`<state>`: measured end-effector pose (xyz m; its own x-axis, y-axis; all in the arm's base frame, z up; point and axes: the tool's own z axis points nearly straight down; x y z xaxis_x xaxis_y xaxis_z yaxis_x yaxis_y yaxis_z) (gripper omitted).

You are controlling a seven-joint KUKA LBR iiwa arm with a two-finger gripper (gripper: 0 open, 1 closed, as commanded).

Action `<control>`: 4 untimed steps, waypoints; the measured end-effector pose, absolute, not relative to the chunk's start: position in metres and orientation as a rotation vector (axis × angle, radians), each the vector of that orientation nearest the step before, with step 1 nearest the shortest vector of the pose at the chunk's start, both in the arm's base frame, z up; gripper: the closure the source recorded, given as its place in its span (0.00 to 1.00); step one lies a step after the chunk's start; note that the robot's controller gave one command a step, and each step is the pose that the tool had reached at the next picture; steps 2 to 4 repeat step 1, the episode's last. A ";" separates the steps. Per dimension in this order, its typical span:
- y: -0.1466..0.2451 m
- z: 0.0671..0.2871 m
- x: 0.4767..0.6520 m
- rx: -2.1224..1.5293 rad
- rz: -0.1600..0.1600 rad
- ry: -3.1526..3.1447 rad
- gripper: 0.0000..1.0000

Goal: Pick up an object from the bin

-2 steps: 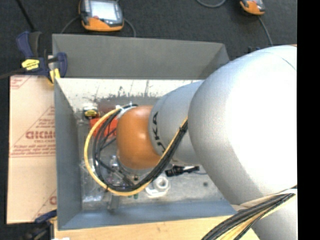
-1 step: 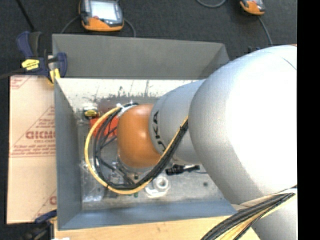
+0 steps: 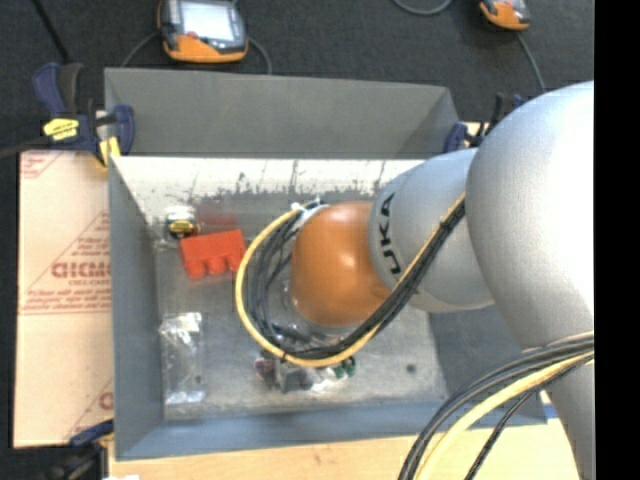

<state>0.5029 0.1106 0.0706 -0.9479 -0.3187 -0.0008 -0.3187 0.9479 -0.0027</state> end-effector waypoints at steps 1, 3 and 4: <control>0.080 0.247 0.493 -0.451 -0.001 3.097 1.00; 0.080 0.247 0.493 -0.451 -0.001 3.097 1.00; 0.080 0.247 0.493 -0.451 -0.001 3.097 1.00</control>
Offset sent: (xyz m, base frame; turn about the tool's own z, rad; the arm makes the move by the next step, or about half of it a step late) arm -0.0124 -0.0289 0.1711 0.0304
